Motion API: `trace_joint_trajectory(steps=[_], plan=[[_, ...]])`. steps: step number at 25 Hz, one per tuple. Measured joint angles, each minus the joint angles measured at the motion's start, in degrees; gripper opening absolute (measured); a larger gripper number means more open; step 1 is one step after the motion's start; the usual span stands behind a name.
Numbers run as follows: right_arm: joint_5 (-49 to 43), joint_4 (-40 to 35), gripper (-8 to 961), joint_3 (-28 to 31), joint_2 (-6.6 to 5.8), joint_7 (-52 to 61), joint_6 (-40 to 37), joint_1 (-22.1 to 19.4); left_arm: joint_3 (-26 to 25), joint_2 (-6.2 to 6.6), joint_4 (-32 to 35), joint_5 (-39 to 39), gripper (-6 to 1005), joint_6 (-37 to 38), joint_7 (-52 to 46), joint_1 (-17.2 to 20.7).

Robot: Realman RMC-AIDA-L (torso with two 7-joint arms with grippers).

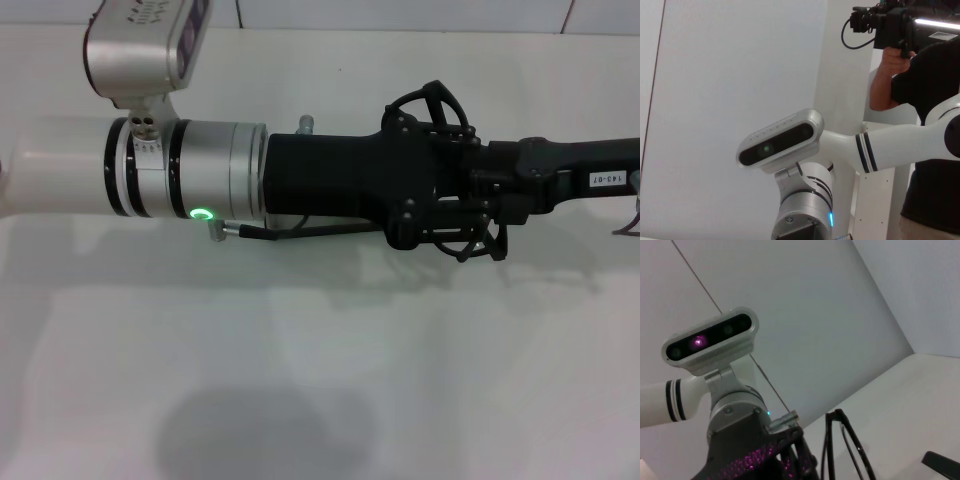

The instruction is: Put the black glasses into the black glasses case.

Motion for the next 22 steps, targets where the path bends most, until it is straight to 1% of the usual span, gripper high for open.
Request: trace_joint_trajectory(steps=[3,6,8,10,12,13,15,17,18,19,20,22], plan=[[0.0,0.08,116,0.2,-0.39,-0.04,0.88,-0.33,-0.11,0.0,0.02,0.0,510,0.11,0.01,-0.01],[0.12,-0.2,116,0.47,-0.85,-0.78,4.19,-1.2,-1.25,0.0,0.32,0.0,510,0.32,0.01,0.63],[0.15,-1.01,116,1.28,-0.96,-1.87,6.18,-1.78,-4.03,0.19,0.49,0.12,510,0.68,0.1,2.11],[-0.66,-4.13,116,1.8,-1.09,-2.5,6.84,-2.39,-7.05,0.62,0.42,0.48,510,0.65,0.57,3.59],[-2.64,-8.18,117,1.36,-0.89,-2.32,6.31,-2.58,-10.47,0.98,0.09,0.65,510,0.38,1.39,5.23],[-4.59,-11.37,117,0.83,-0.41,-1.7,5.97,-2.57,-13.36,1.16,-0.11,0.69,510,0.2,2.0,6.42],[-9.58,-17.97,117,-0.9,1.01,0.5,5.89,-2.55,-18.61,1.13,-0.17,0.68,510,-0.59,3.25,8.12],[-16.8,-25.19,117,-3.2,3.01,3.8,6.07,-2.5,-23.89,0.74,-0.18,0.53,510,-2.99,4.22,9.44],[-20.83,-29.01,117,-5.2,3.88,5.82,6.4,-2.38,-25.95,0.53,-0.19,0.46,509,-4.3,4.47,9.91],[-24.49,-32.58,117,-7.85,4.44,8.13,7.28,-2.31,-27.66,0.41,-0.35,0.46,509,-5.82,4.56,10.18],[-26.97,-35.82,117,-11.19,4.76,10.73,8.54,-2.26,-28.84,0.32,-0.49,0.42,509,-6.78,4.68,10.42],[-30.46,-40.0,117,-18.46,4.57,15.21,13.4,-2.15,-29.59,0.24,-0.71,0.32,509,-7.48,5.09,10.99]])
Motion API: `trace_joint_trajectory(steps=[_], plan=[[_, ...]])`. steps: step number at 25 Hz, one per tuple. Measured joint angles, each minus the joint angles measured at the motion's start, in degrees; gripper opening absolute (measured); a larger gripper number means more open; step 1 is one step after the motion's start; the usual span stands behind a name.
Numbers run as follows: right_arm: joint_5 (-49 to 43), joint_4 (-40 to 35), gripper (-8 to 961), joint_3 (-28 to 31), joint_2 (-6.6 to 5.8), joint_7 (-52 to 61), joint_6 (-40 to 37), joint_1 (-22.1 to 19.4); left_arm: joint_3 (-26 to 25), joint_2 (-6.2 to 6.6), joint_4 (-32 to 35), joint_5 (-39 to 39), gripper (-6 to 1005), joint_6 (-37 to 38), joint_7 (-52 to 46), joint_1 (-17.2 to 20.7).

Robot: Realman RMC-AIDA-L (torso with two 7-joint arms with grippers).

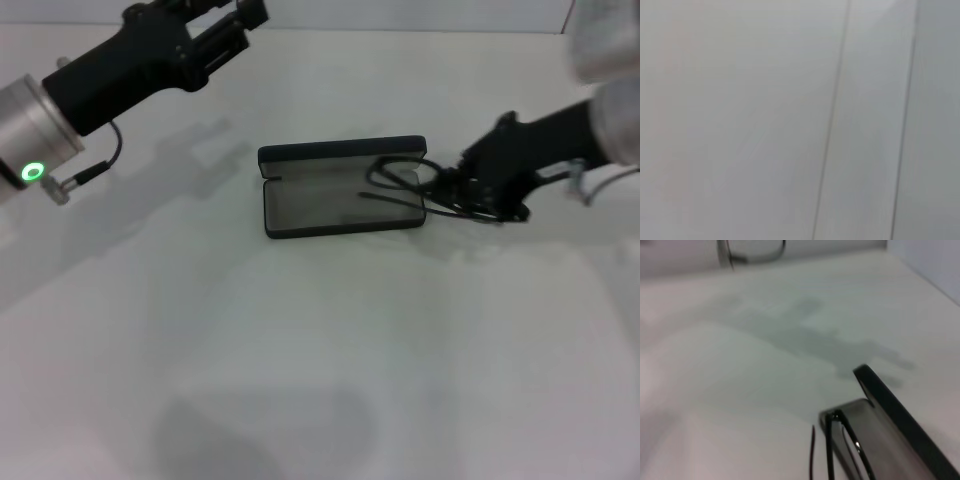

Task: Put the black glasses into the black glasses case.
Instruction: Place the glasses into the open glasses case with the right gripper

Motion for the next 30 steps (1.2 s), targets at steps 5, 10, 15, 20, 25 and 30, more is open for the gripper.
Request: trace_joint_trajectory(steps=[5,10,15,20,25,30], plan=[[-10.09,-2.11,118,-13.03,0.3,7.19,12.22,1.36,0.22,-0.25,-0.33,0.2,509,-0.34,1.64,0.6],[-13.76,-1.81,118,-23.81,0.4,10.5,22.87,0.72,0.21,-0.17,-1.29,0.27,510,-0.42,1.72,0.32],[-14.52,-1.27,119,-30.28,0.43,10.6,30.85,-0.78,0.33,-0.12,-1.43,0.36,510,-1.1,1.76,0.0],[-17.36,-1.14,119,-34.28,0.45,10.46,38.36,-3.22,0.4,-0.28,-1.49,0.4,509,-1.65,1.58,-0.28],[-18.68,0.38,119,-36.63,0.45,10.22,42.13,-3.33,0.43,-0.27,-2.19,0.41,509,-1.66,1.45,-1.36],[-20.23,1.73,120,-39.05,0.45,10.19,47.35,-3.52,0.48,-0.26,-2.36,0.47,510,-1.67,1.66,-1.68]])
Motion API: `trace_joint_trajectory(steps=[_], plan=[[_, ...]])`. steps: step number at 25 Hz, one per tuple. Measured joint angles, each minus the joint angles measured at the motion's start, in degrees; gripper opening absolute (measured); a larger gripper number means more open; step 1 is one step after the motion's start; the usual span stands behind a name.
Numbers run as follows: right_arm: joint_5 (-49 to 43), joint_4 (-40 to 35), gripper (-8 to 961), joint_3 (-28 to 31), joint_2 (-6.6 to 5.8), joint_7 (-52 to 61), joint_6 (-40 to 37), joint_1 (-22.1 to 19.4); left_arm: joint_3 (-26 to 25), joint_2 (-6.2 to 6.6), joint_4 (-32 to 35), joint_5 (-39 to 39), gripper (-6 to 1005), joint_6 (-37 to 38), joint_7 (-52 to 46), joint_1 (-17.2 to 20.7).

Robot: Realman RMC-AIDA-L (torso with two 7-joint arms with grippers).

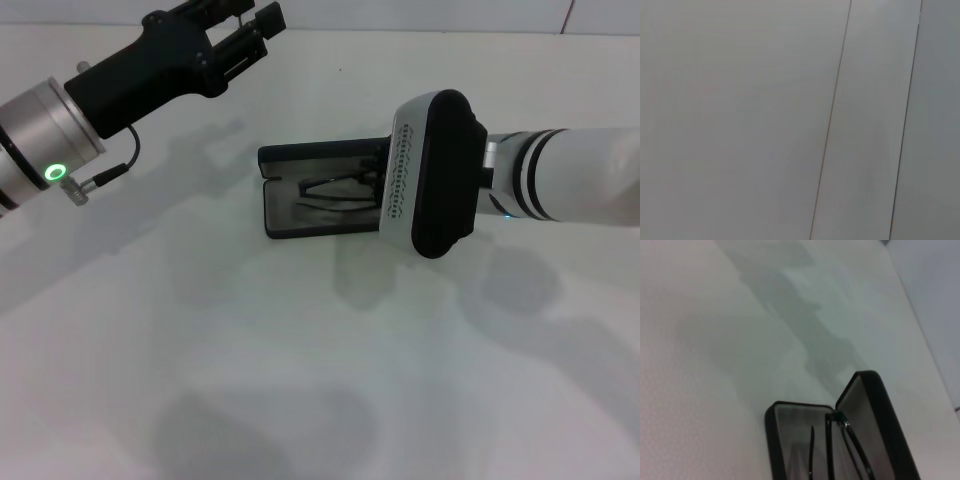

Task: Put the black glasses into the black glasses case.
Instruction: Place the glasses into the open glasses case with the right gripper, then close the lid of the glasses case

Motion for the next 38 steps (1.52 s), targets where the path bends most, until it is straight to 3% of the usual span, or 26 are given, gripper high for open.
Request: trace_joint_trajectory(steps=[22,29,38], plan=[[-0.24,2.23,141,-3.7,0.0,-0.15,5.32,-0.12,0.37,0.02,-0.09,0.01,510,-0.07,-0.04,-0.85],[-0.36,2.12,257,-3.67,0.0,-0.17,6.87,-0.68,0.69,0.02,-0.09,0.01,509,0.0,0.01,-0.67],[1.03,-8.37,281,-3.13,-0.23,0.04,-4.0,-5.62,0.69,0.1,-0.09,0.13,510,0.45,-0.23,-0.15]])
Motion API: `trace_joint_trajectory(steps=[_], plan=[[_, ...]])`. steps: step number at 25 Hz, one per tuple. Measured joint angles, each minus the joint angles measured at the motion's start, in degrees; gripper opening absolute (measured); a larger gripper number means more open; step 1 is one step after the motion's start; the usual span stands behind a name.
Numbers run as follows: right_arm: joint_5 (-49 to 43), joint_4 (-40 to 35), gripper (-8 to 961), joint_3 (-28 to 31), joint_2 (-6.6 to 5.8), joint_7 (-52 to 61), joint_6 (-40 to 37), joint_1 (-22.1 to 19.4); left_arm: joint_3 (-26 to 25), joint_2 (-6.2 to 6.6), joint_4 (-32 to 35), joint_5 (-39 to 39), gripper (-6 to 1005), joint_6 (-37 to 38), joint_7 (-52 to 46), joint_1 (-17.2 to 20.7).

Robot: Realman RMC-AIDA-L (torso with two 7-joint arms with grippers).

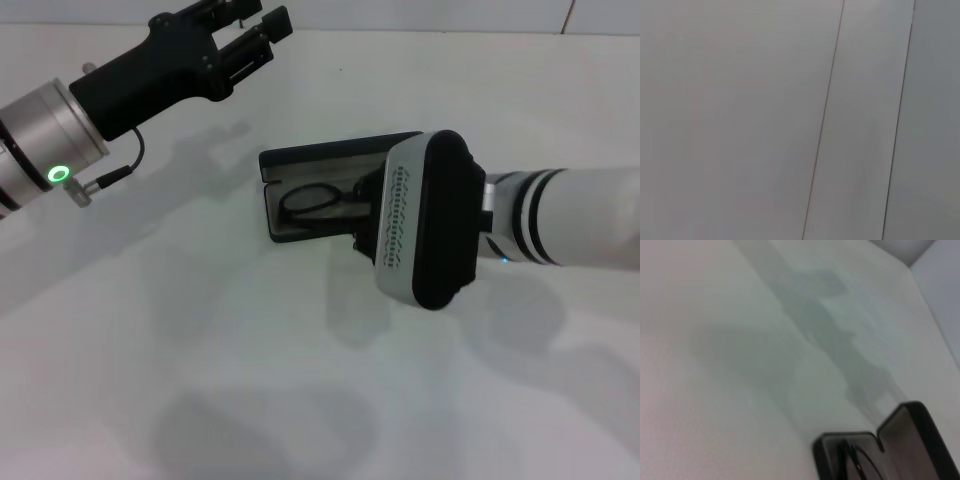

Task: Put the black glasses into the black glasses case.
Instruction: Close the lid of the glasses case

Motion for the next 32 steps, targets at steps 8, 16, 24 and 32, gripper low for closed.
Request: trace_joint_trajectory(steps=[8,16,24,32], plan=[[15.74,-8.57,286,10.29,-0.32,-9.92,-13.46,-5.99,0.05,0.32,0.0,2.42,510,-1.7,-0.25,0.49],[44.07,3.77,293,43.47,-0.38,-28.65,-48.32,-6.2,1.15,-0.06,-1.42,4.33,509,-9.2,-0.05,-3.03],[45.33,27.58,301,67.87,-2.37,-42.3,-66.98,-3.68,12.4,-0.09,-3.79,4.59,509,-24.13,-1.38,-7.31],[45.02,34.91,308,78.39,-3.34,-46.13,-67.76,-5.48,19.32,-0.47,-6.01,4.72,509,-31.09,-1.77,-10.79]])
